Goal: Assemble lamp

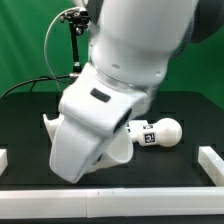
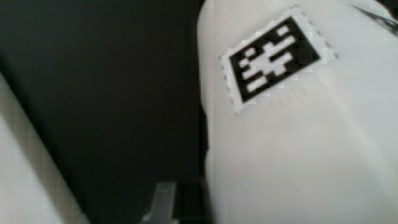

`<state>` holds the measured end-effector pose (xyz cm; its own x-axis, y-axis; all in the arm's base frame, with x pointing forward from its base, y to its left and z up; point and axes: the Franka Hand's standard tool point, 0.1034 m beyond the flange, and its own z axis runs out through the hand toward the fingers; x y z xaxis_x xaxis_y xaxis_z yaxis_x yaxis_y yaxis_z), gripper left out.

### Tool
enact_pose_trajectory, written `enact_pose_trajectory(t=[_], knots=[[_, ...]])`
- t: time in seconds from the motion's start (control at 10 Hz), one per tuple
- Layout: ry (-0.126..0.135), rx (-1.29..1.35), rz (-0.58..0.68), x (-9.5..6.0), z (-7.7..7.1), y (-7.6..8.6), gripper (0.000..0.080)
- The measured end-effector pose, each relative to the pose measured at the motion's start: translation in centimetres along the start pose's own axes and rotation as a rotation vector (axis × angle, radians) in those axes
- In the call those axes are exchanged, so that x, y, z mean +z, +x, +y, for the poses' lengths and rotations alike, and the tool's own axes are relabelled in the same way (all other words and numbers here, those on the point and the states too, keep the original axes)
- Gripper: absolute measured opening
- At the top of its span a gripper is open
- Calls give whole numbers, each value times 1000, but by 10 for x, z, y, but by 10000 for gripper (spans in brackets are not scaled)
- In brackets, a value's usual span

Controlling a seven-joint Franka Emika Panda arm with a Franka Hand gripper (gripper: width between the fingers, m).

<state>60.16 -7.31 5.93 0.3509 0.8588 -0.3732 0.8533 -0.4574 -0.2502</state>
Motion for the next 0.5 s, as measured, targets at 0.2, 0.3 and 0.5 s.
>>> enact_pose_trajectory(t=[0.2,0.3,0.5], knots=[[-50,-62,32,7,9,-20,41],[-68,-74,46,12,9,-23,41],[-76,-99,56,20,14,-36,41]])
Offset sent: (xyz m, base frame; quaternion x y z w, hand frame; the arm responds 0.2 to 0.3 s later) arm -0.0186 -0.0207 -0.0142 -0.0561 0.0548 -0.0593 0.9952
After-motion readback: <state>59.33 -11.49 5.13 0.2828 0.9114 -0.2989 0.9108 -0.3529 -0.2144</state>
